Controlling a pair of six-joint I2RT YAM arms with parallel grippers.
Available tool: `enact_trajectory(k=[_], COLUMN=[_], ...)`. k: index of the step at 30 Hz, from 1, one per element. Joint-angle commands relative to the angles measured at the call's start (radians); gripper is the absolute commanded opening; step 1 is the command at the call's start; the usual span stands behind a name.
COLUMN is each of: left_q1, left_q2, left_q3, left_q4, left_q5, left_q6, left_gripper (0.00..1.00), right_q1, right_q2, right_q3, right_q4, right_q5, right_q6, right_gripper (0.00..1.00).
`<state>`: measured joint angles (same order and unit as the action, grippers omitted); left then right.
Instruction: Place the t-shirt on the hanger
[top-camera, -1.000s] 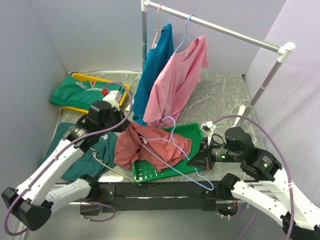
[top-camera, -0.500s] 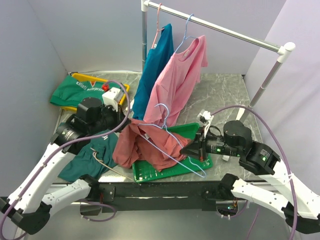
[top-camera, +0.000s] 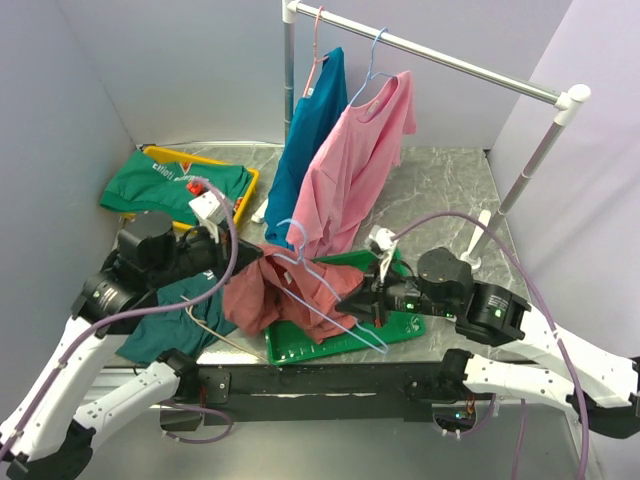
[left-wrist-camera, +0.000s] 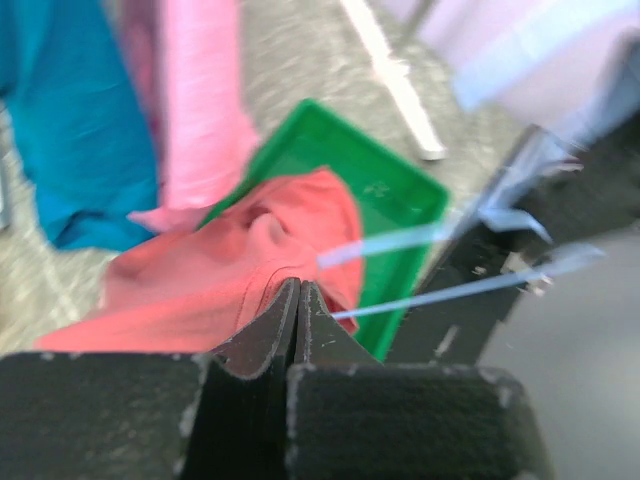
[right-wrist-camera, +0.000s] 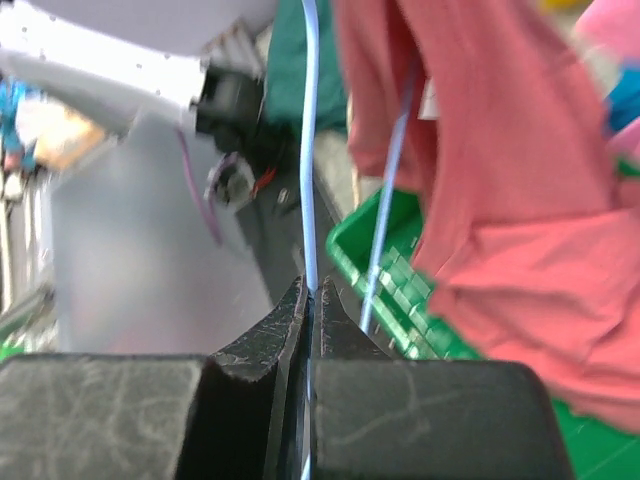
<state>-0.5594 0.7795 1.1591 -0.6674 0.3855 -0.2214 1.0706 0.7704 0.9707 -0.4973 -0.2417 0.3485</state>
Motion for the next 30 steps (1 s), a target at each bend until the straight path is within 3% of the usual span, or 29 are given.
enact_trajectory(k=[1,6,13,19,21,24,30], left_q1=[-0.005,-0.005,-0.004,-0.005,-0.005,-0.004,-0.004], left_q2=[-0.054,-0.046,-0.066,-0.089,-0.109,-0.143,-0.246], left_q3=[0.007,-0.015,-0.159,-0.191,-0.205,-0.202,-0.200], left_q4=[0.074,0.063,0.203,0.158,0.134,0.083,0.072], left_q5=[0.168,-0.109,-0.114,-0.350,-0.332,-0.285,-0.057], left_q6=[0.039,-0.001,-0.082,-0.119,-0.115,-0.084,-0.019], left_gripper=[0.03,0.02,0.04,0.26,0.38,0.48,0.58], right_q1=[-0.035,-0.046,-0.044,-0.047,-0.047,-0.047,-0.054], right_q2=[-0.059,0.036,0.110,0.130,0.142,0.173,0.222], right_q3=[-0.041,-0.072,-0.208,-0.294,-0.297,-0.291,-0.294], right_q4=[0.178,0.303,0.580,0.700,0.720,0.733,0.775], right_q5=[0.062,-0.118,-0.140,-0.108,-0.108,-0.114,-0.125], right_q6=[-0.042,-0.008,0.052,0.083,0.092,0.092,0.098], right_gripper=[0.00,0.00,0.00,0.00,0.00,0.00,0.00])
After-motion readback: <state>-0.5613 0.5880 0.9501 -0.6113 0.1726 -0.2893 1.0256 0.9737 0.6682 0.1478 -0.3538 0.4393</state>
